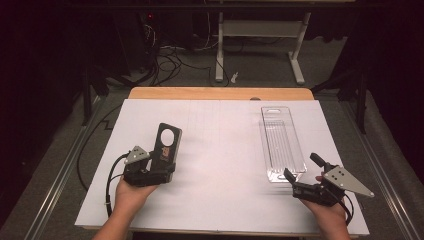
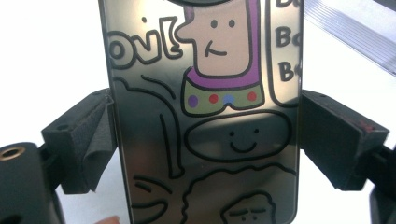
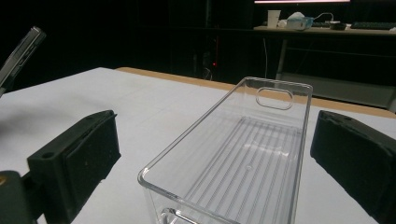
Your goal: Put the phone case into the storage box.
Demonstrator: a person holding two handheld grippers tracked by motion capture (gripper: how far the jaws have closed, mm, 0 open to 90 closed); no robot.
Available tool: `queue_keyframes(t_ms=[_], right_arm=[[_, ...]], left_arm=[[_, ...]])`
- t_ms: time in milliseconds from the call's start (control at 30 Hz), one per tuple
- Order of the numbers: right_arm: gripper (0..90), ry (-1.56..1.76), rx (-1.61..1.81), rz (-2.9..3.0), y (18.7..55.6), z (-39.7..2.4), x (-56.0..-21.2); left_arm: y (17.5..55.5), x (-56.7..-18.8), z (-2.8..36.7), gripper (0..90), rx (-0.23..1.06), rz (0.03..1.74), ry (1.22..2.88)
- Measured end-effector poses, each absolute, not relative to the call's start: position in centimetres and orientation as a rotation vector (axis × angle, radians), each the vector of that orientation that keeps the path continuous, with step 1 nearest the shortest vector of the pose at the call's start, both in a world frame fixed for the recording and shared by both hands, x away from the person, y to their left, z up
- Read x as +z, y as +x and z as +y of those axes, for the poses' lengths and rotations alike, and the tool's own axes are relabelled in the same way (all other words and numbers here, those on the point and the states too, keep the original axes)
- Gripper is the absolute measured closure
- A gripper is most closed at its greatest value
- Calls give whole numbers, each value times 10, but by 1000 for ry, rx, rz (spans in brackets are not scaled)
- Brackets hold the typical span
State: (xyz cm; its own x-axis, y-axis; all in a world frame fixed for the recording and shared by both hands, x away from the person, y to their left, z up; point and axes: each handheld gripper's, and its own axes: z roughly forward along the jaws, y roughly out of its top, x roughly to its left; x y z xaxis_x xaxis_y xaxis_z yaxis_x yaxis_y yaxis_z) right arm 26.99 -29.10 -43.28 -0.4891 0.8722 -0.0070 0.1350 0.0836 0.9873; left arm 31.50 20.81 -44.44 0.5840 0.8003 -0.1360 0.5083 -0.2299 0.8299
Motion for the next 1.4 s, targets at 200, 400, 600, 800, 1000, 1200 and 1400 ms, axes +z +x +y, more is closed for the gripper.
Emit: queue_keyframes(t_ms=[200, 400, 600, 800, 1000, 1200, 1400], right_arm=[[17, 1006, 1458, 1726, 270, -291, -434], [17, 1006, 1459, 1720, 270, -293, -433], [17, 1009, 1456, 1717, 269, -293, -433], [17, 1009, 1456, 1714, 269, -293, -433], [17, 1008, 1462, 1710, 269, -293, -432], [17, 1010, 1465, 1706, 269, -294, -432], [17, 1008, 1459, 1714, 269, -293, -433]], left_arm=[[312, -444, 204, 123, 404, 1016, 1903], [312, -444, 201, 123, 377, 966, 1914], [312, -443, 199, 124, 358, 926, 1904], [309, -440, 199, 125, 392, 889, 1871], [311, -436, 198, 125, 382, 871, 1872], [316, -428, 189, 125, 380, 825, 1873], [328, -425, 168, 126, 366, 779, 1887]])
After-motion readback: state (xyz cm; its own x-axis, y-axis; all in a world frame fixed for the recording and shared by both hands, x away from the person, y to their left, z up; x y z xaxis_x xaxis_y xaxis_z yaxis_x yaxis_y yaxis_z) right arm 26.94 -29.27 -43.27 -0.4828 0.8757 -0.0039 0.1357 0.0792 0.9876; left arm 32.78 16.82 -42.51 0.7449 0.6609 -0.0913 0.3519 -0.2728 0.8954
